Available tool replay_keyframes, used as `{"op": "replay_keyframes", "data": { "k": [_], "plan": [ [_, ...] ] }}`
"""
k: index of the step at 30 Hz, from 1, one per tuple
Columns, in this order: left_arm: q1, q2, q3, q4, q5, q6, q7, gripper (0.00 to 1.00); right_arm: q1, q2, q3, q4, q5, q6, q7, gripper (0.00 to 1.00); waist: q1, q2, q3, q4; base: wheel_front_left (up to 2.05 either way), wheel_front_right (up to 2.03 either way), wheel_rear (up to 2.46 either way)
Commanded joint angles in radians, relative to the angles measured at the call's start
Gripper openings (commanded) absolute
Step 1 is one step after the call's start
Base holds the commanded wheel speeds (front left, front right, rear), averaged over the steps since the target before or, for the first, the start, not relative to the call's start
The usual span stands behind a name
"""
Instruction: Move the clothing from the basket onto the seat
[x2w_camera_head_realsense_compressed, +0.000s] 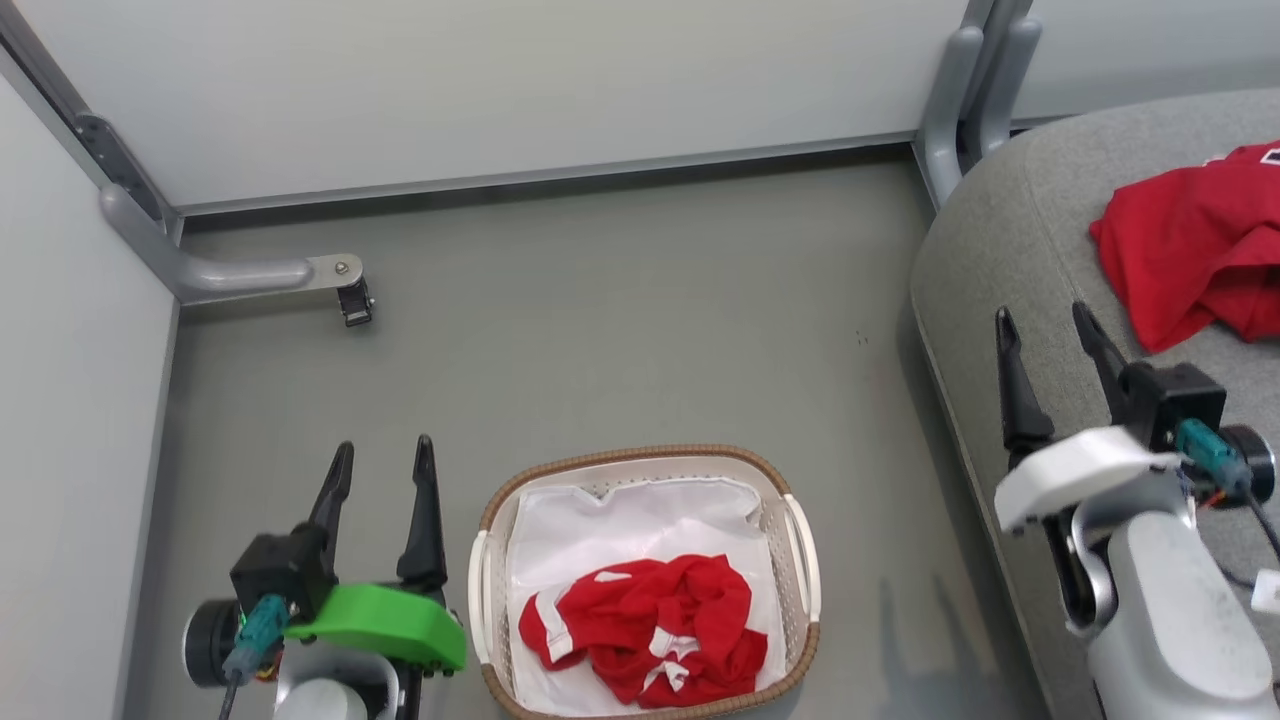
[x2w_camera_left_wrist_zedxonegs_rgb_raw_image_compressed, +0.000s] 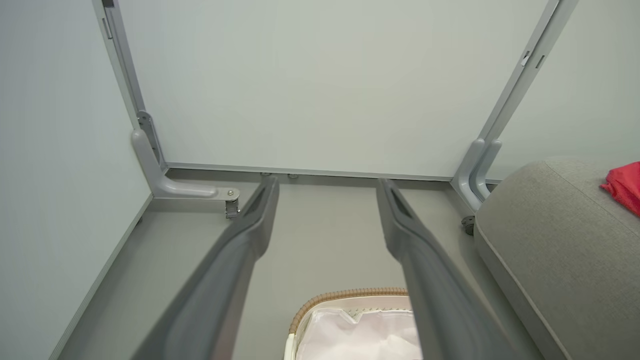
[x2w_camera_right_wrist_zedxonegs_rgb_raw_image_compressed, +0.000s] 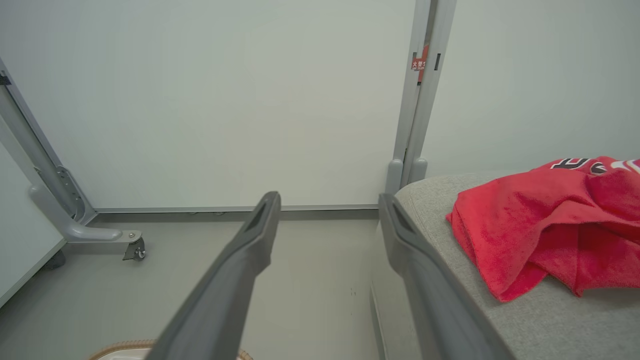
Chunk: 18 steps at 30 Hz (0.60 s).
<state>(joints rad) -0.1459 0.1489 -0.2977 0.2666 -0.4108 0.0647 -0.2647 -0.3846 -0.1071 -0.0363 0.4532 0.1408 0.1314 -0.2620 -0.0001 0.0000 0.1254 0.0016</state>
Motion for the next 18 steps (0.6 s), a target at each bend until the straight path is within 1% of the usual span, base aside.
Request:
{"op": "replay_keyframes", "data": {
  "k": [1,4,7,9,12,18],
  "plan": [
    [0.04,-0.011,0.018,-0.006,0.014,-0.007,0.0,1.0,0.057,0.008,-0.014,-0.029,-0.017,-0.001,-0.004,1.0,0.0001,0.0,-0.038,0.02,0.0,0.0,0.0],
    [0.094,-0.029,0.049,-0.016,0.029,-0.021,0.001,1.0,0.153,0.04,-0.013,-0.088,-0.03,-0.001,-0.003,1.0,0.0001,0.0,-0.063,0.034,0.0,0.0,0.0],
    [0.134,-0.042,0.076,-0.018,0.044,-0.029,0.001,1.0,0.237,0.051,-0.011,-0.133,-0.038,-0.001,-0.003,1.0,0.0001,0.0,-0.085,0.041,0.0,0.0,0.0],
    [0.152,-0.05,0.095,-0.02,0.056,-0.029,0.001,1.0,0.276,0.055,0.003,-0.151,-0.006,-0.001,-0.003,1.0,0.0001,0.0,-0.094,0.043,0.0,0.0,0.0],
    [0.178,-0.06,0.115,-0.021,0.068,-0.039,0.0,1.0,0.313,0.053,0.023,-0.174,0.03,-0.001,-0.003,1.0,0.0001,0.0,-0.105,0.043,0.0,0.0,0.0],
    [0.199,-0.075,0.135,-0.006,0.084,-0.065,0.001,1.0,0.357,0.054,0.036,-0.181,0.056,-0.001,-0.003,1.0,0.0001,0.0,-0.119,0.045,0.0,0.0,0.0]
  ]
}}
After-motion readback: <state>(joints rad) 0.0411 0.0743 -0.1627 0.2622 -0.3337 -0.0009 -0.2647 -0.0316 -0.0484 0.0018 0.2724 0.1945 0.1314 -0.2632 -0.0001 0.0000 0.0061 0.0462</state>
